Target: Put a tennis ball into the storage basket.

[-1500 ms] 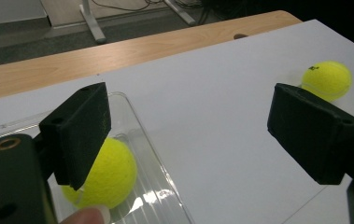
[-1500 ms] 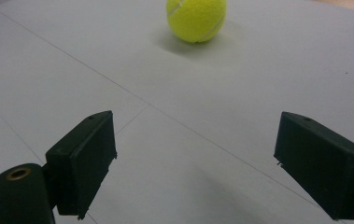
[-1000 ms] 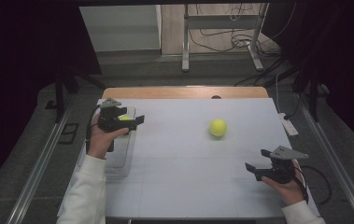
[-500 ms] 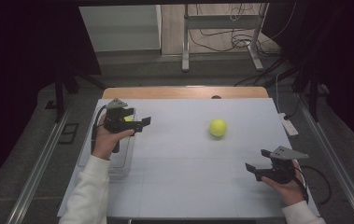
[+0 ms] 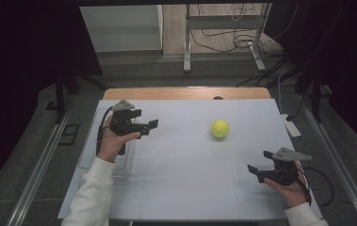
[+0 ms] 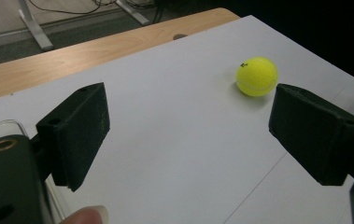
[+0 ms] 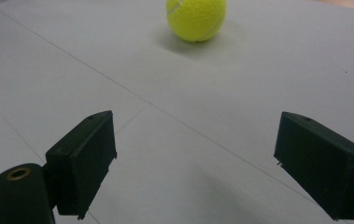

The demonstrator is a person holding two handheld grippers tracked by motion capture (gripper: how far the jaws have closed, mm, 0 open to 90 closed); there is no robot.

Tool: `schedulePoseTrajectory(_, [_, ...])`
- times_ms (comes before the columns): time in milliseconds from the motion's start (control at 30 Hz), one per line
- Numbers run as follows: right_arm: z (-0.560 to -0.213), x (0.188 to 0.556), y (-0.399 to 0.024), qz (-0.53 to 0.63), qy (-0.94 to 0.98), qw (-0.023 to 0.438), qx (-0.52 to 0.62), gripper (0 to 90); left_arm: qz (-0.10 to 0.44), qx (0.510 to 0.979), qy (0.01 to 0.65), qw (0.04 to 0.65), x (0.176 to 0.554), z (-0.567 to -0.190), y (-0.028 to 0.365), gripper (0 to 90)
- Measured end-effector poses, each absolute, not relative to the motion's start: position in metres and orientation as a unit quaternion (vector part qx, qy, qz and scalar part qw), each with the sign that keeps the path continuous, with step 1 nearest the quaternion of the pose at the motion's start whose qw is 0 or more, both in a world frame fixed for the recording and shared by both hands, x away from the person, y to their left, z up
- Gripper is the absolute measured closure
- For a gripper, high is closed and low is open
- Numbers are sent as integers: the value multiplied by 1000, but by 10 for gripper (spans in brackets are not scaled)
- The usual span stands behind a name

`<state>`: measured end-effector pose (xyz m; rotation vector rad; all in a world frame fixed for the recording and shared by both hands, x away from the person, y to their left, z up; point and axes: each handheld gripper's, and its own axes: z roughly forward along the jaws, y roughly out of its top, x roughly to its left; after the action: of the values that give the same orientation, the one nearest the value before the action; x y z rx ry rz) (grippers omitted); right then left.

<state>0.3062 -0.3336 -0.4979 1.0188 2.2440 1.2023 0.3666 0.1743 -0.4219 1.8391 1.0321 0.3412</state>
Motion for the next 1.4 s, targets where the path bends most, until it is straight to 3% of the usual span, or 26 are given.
schedulePoseTrajectory(1400, [-498,308,-334,430,802,199,364,129,124,777,394,476,366,-428,139,135])
